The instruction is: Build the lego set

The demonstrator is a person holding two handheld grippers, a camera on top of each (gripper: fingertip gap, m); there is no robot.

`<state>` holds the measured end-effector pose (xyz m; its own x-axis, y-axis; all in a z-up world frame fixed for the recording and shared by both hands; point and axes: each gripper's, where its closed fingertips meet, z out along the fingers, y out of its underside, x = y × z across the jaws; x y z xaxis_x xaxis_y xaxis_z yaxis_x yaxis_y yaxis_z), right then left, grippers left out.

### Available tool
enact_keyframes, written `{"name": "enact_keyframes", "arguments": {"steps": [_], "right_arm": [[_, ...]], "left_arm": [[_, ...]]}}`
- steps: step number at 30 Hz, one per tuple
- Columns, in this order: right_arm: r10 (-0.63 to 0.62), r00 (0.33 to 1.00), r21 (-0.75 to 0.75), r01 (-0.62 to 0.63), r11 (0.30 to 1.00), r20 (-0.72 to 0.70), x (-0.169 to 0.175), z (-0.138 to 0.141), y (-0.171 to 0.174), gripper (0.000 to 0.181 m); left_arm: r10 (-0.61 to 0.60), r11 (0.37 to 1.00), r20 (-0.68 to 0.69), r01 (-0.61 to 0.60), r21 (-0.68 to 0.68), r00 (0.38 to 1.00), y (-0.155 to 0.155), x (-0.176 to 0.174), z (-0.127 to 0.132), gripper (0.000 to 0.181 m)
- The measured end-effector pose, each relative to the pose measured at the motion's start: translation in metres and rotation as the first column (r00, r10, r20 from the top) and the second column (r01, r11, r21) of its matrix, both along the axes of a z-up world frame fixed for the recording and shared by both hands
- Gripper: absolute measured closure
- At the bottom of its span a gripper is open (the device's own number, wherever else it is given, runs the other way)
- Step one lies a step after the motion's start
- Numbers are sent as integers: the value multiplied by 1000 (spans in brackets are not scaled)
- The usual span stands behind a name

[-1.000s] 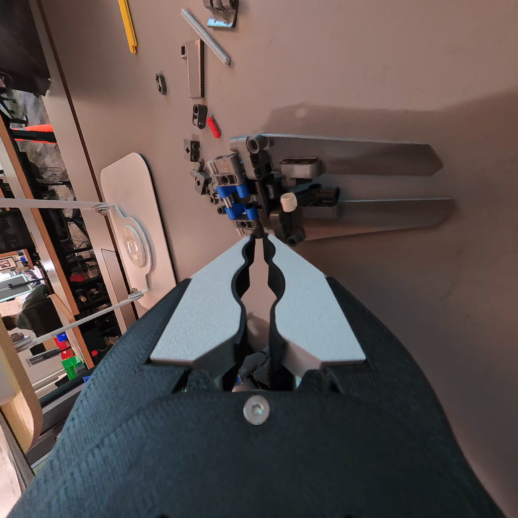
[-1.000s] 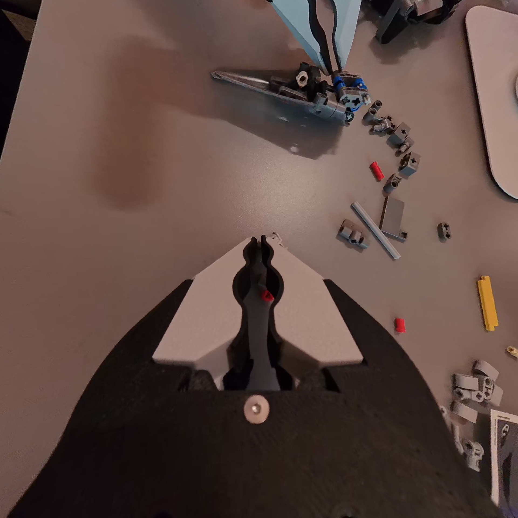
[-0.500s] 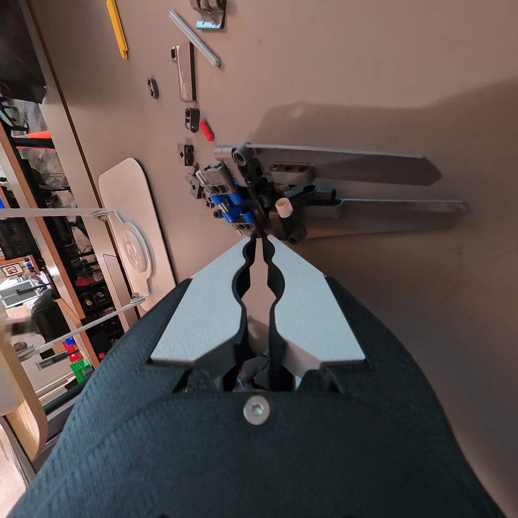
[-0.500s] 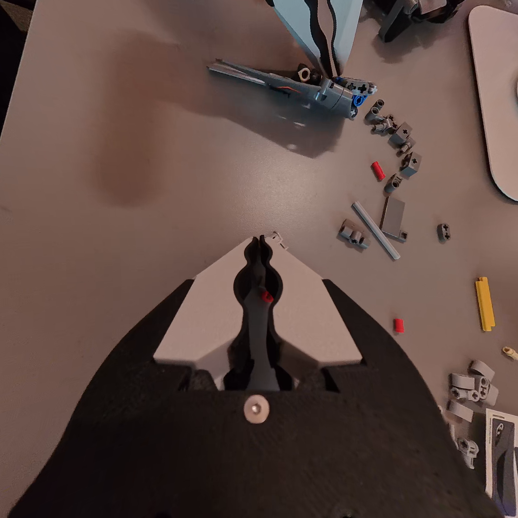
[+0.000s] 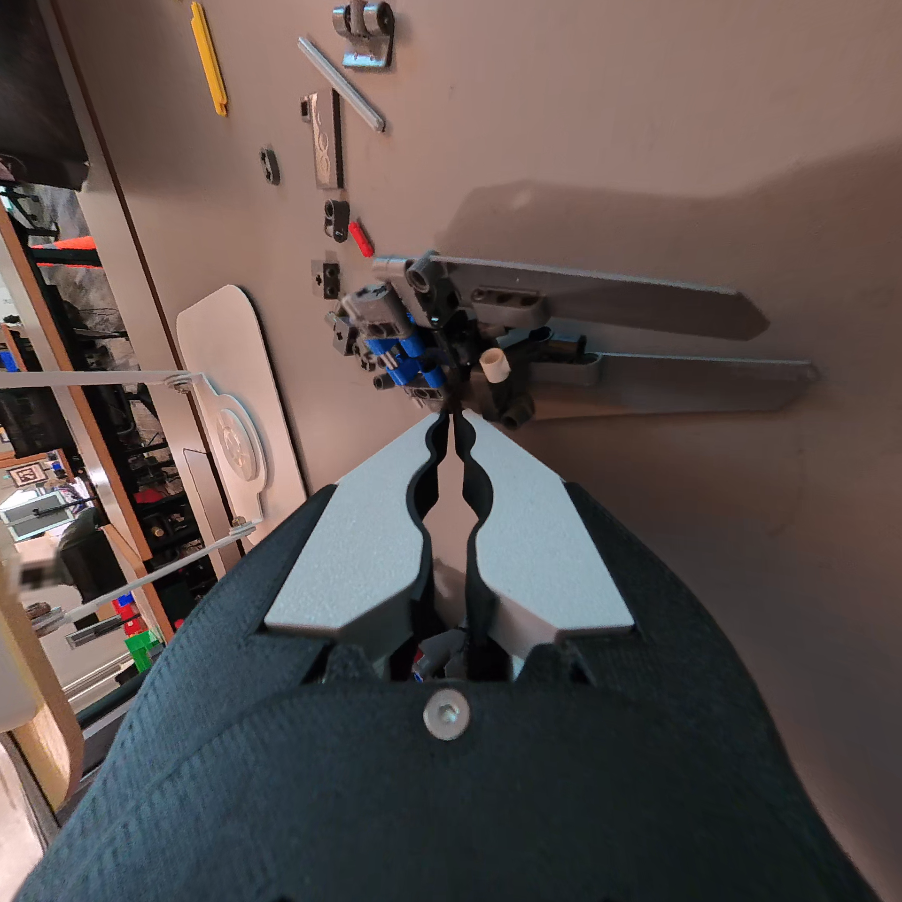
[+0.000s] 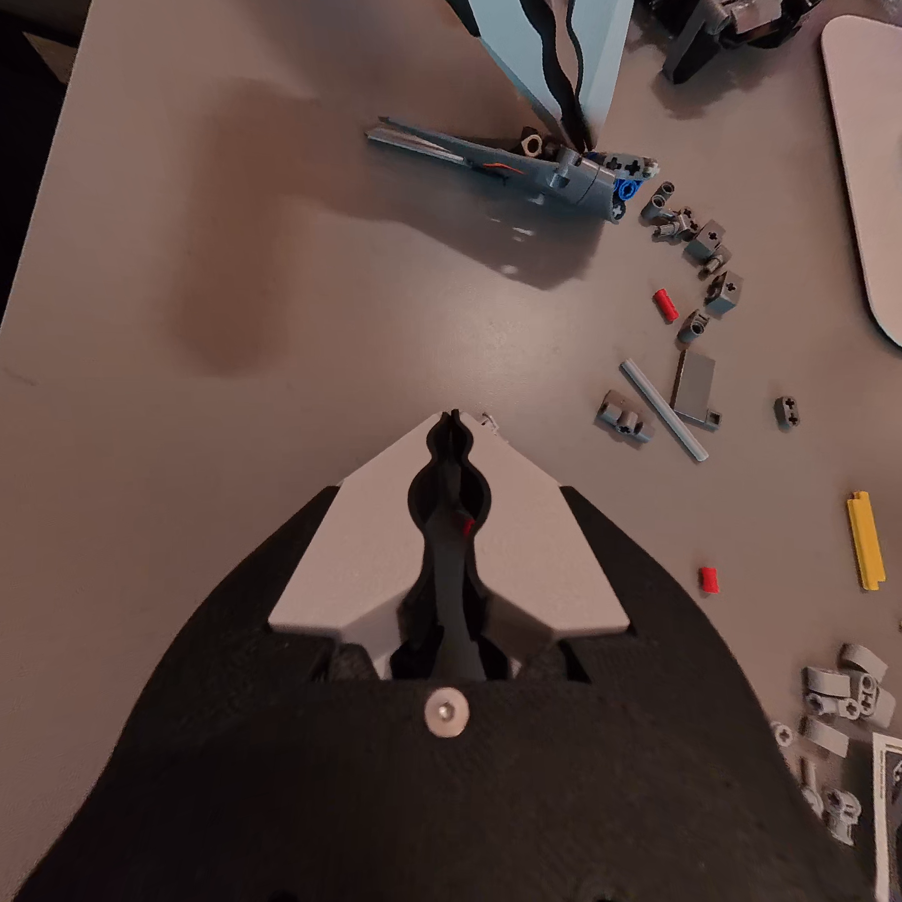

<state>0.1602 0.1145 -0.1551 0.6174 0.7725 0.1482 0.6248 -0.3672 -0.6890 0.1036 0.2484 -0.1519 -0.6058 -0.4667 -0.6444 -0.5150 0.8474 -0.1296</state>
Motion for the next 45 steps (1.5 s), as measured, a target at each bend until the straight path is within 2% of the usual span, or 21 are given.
{"name": "enact_keyframes", "arguments": {"steps": [1, 23, 35, 45], "right_arm": [[0, 1000, 0, -1, 1000, 2, 0, 0, 0, 181], [-6, 1000, 15, 6, 1000, -6, 1, 0, 3, 181], [-22, 1000, 47, 23, 999, -21, 1, 1, 9, 181], [-29, 999, 65, 31, 997, -32, 1, 4, 11, 181]], "left_arm": [[3, 1000, 19, -3, -3, 1000, 0, 3, 2, 181], [-7, 1000, 18, 7, -13, 1000, -3, 4, 1, 181], [-6, 999, 56, 8, -33, 998, -3, 4, 9, 181], [-15, 995, 25, 17, -103, 1000, -8, -5, 10, 179]]}}
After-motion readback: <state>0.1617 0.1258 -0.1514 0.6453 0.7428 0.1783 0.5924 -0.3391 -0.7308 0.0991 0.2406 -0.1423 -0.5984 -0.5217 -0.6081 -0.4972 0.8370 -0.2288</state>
